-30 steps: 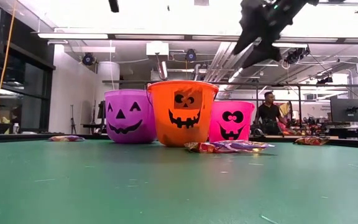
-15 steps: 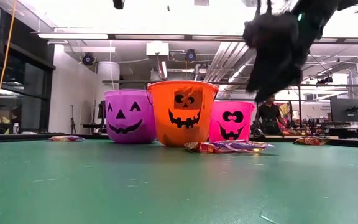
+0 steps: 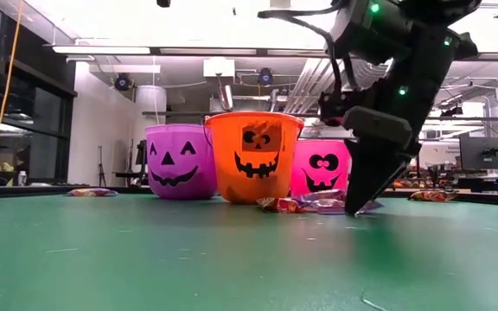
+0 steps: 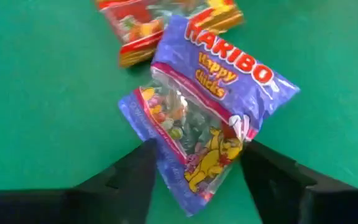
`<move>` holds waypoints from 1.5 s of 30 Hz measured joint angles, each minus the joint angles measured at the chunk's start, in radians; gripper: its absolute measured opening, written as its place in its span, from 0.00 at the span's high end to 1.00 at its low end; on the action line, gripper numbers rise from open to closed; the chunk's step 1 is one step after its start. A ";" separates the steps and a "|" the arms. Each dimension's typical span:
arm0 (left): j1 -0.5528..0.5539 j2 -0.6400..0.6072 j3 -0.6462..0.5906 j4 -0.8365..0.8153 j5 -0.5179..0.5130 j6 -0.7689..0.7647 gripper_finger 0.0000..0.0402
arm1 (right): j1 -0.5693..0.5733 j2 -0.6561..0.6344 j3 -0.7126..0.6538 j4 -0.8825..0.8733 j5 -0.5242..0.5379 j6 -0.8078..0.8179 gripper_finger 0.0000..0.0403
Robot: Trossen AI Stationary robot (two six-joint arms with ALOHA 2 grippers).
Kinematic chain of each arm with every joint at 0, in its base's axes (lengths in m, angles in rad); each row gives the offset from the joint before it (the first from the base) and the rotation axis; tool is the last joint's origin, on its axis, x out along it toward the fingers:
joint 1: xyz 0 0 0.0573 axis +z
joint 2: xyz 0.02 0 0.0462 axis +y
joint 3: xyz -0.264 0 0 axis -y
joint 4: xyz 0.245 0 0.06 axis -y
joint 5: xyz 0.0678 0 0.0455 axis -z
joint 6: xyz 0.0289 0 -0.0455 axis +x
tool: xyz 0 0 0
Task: Sort candy by brand, put in halloween buckets
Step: Put the violet gummy candy into the pink bucket, then put the gold gummy candy into the pink bucket
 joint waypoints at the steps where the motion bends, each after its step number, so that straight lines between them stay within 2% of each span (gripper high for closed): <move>1: 0.000 0.000 0.000 0.000 0.009 0.000 0.45 | 0.000 0.000 0.000 -0.005 -0.001 0.020 0.49; 3: 0.000 -0.007 0.000 -0.007 0.025 0.000 0.45 | -0.001 -0.025 -0.003 -0.020 -0.012 0.056 0.64; 5: 0.000 -0.016 0.000 -0.001 0.038 0.006 0.45 | 0.003 -0.069 -0.001 -0.047 -0.041 0.071 0.84; 6: 0.000 -0.023 0.000 -0.005 0.040 0.017 0.45 | 0.006 -0.100 0.010 -0.066 -0.042 0.065 0.92; 7: 0.000 -0.027 0.000 -0.004 0.040 0.030 0.45 | 0.006 -0.138 0.025 -0.080 -0.046 0.052 0.95; 12: 0.001 -0.063 0.000 -0.008 0.030 0.088 0.45 | -0.012 -0.332 0.116 -0.324 0.077 -0.001 0.97; 15: 0.002 -0.079 0.000 -0.019 0.003 0.122 0.45 | -0.047 -0.451 0.183 -0.459 0.232 -0.016 0.98; 18: 0.009 -0.082 0.000 -0.028 -0.019 0.131 0.45 | -0.111 -0.529 0.201 -0.500 0.407 -0.034 0.97; 20: 0.019 -0.082 0.000 -0.031 -0.019 0.131 0.45 | -0.177 -0.555 0.201 -0.485 0.449 -0.077 0.97; 25: 0.041 -0.081 0.000 -0.052 -0.019 0.120 0.45 | -0.349 -0.531 0.186 -0.382 0.380 -0.199 0.97; 28: 0.046 -0.081 0.000 -0.052 -0.019 0.119 0.45 | -0.435 -0.497 0.177 -0.290 0.322 -0.228 0.93; 31: 0.046 -0.081 0.001 -0.064 -0.019 0.096 0.45 | -0.508 -0.458 0.175 -0.243 0.226 -0.237 0.85; 38: 0.046 -0.081 0.000 -0.116 -0.019 0.067 0.45 | -0.598 -0.432 0.175 -0.236 0.115 -0.217 0.57; 41: 0.046 -0.081 0.001 -0.124 -0.019 0.067 0.45 | -0.601 -0.453 0.177 -0.250 -0.050 -0.223 0.48; 45: 0.046 -0.081 0.000 -0.130 -0.019 0.068 0.45 | -0.508 -0.472 0.177 -0.298 -0.292 -0.212 0.44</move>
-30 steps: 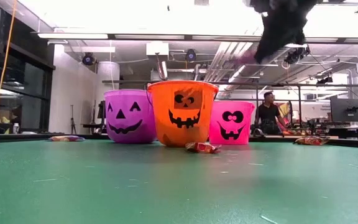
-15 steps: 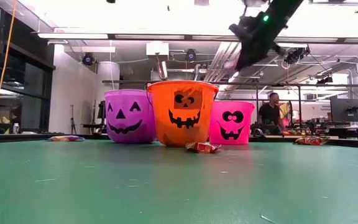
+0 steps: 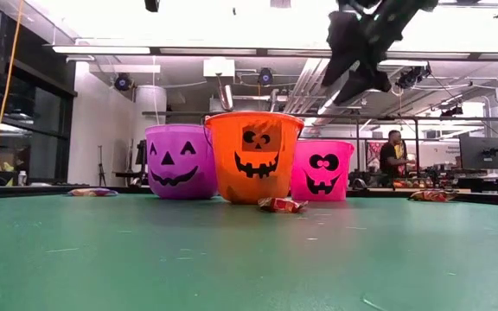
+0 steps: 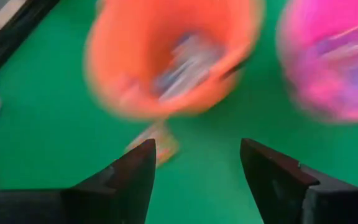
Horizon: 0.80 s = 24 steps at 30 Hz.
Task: Sort candy by brand, put in halloween buckets
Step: Put the gold gummy candy into the pink bucket
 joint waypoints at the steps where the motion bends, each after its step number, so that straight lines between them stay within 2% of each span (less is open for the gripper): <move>1: 0.000 0.000 0.000 -0.006 0.000 0.001 0.45 | 0.044 0.000 0.000 -0.010 -0.039 0.016 0.44; 4: 0.002 0.000 0.000 -0.042 -0.001 0.002 0.45 | 0.198 0.003 0.000 -0.036 -0.109 0.094 0.43; 7: 0.002 0.000 0.000 -0.069 0.001 0.000 0.45 | 0.383 0.016 0.000 -0.044 -0.123 0.210 0.43; 14: 0.002 0.000 0.000 -0.082 0.053 -0.001 0.45 | 0.779 0.132 0.000 -0.029 -0.171 0.658 0.43; 19: 0.002 0.000 0.000 -0.082 0.053 -0.001 0.45 | 0.961 0.294 0.000 0.081 -0.324 0.979 0.43; 24: 0.002 0.000 0.000 -0.082 0.053 -0.001 0.45 | 1.055 0.462 0.000 0.191 -0.426 1.200 0.43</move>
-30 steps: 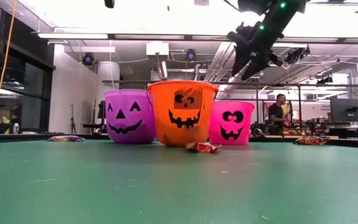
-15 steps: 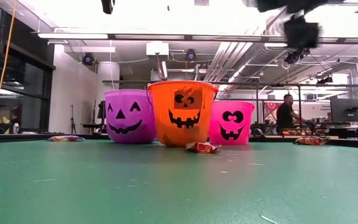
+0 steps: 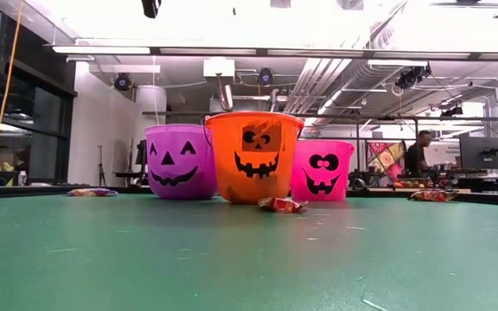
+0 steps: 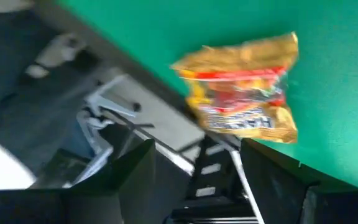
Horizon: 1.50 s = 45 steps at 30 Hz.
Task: Sort candy by brand, put in halloween buckets
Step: Put the gold gummy candy into the pink bucket
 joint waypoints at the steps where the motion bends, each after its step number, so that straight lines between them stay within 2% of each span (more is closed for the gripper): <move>1: 0.000 0.000 0.000 0.000 0.000 0.000 0.45 | 0.011 0.028 0.000 0.005 -0.020 0.027 0.43; 4: 0.000 0.000 0.000 0.000 -0.003 0.000 0.45 | 0.030 0.095 0.000 0.006 -0.057 0.077 0.44; 10: 0.000 0.000 0.000 0.000 -0.011 0.000 0.45 | 0.036 0.171 0.005 -0.003 -0.014 0.154 0.51; 14: 0.000 0.000 0.000 0.001 -0.012 0.000 0.45 | 0.036 0.176 0.010 -0.048 0.008 0.100 0.66; 18: 0.000 0.000 0.000 0.001 -0.012 0.000 0.45 | 0.021 0.128 0.058 -0.214 0.150 -0.026 0.94; 22: 0.000 0.000 0.000 0.003 -0.012 0.000 0.45 | -0.031 0.015 0.131 -0.391 0.258 -0.155 0.94; 25: 0.000 0.000 0.000 0.005 -0.013 0.001 0.45 | -0.096 -0.085 0.169 -0.561 0.421 -0.238 0.97; 31: 0.012 0.000 0.000 0.005 -0.013 0.002 0.45 | -0.302 -0.323 0.198 -0.728 0.996 -0.358 0.96; 34: 0.014 0.000 0.000 0.002 -0.013 0.003 0.45 | -0.439 -0.414 0.198 -0.713 1.181 -0.485 0.96; 36: 0.014 0.000 0.000 -0.006 -0.013 0.004 0.45 | -0.548 -0.455 0.198 -0.693 1.260 -0.567 0.96; 38: 0.014 0.000 0.000 -0.016 -0.013 0.004 0.45 | -0.664 -0.474 0.198 -0.645 1.264 -0.653 0.96; 40: 0.014 0.000 0.000 -0.024 -0.013 0.004 0.45 | -0.774 -0.475 0.197 -0.565 1.222 -0.758 0.96; 45: 0.014 0.000 0.000 -0.026 -0.012 0.001 0.45 | -1.006 -0.412 0.197 -0.326 1.029 -1.052 0.95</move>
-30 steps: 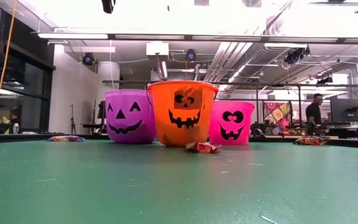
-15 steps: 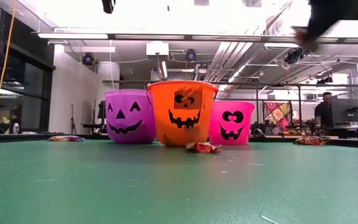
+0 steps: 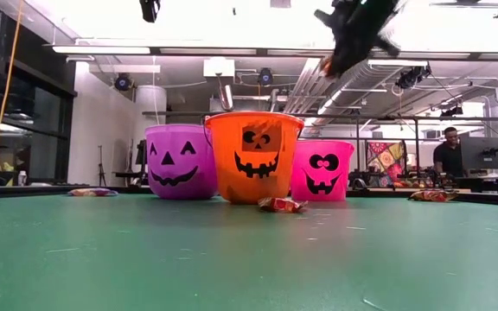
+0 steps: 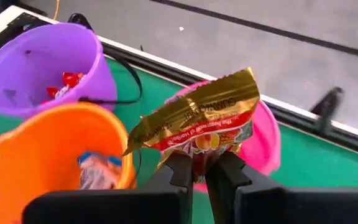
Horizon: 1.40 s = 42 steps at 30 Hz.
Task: Sort candy by brand, put in halloween buckets
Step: Put the gold gummy candy into the pink bucket, then put the violet gummy candy into the pink bucket
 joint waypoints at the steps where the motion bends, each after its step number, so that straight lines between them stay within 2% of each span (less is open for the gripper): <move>1: 0.000 0.000 0.000 0.000 0.000 0.000 0.45 | -0.038 0.019 0.000 0.035 -0.032 -0.026 0.95; 4: 0.000 0.000 0.000 0.000 0.000 0.000 0.45 | -0.140 0.075 0.000 0.096 -0.146 -0.076 0.91; 8: 0.000 0.000 0.000 0.000 0.000 0.001 0.45 | -0.226 0.149 -0.001 0.097 -0.236 -0.101 0.76; 14: 0.000 0.000 0.000 0.001 0.000 0.030 0.45 | -0.277 0.192 -0.001 0.099 -0.282 -0.076 0.50; 17: 0.005 0.000 0.000 0.006 -0.017 0.043 0.45 | -0.285 0.184 -0.001 0.117 -0.326 -0.104 0.42; 19: 0.020 0.000 0.001 -0.007 -0.065 -0.019 0.45 | -0.284 0.165 -0.001 0.121 -0.351 -0.118 0.39; 21: 0.075 0.000 0.020 -0.112 -0.086 -0.116 0.45 | -0.283 0.142 -0.001 0.121 -0.370 -0.117 0.38; 23: 0.165 0.007 0.079 -0.319 -0.064 -0.142 0.46 | -0.282 0.125 -0.001 0.114 -0.372 -0.111 0.38; 28: 0.401 0.093 0.295 -0.867 0.029 -0.030 0.47 | -0.281 0.114 -0.001 0.073 -0.377 -0.105 0.37; 32: 0.559 0.196 0.411 -1.186 -0.010 0.096 0.47 | -0.281 0.123 -0.001 0.018 -0.386 -0.065 0.37; 36: 0.683 0.290 0.427 -1.330 -0.100 0.210 0.47 | -0.279 0.123 -0.001 -0.014 -0.388 -0.022 0.37; 42: 0.809 0.431 0.401 -1.381 -0.119 0.321 0.47 | -0.269 0.123 -0.001 -0.024 -0.391 -0.059 0.37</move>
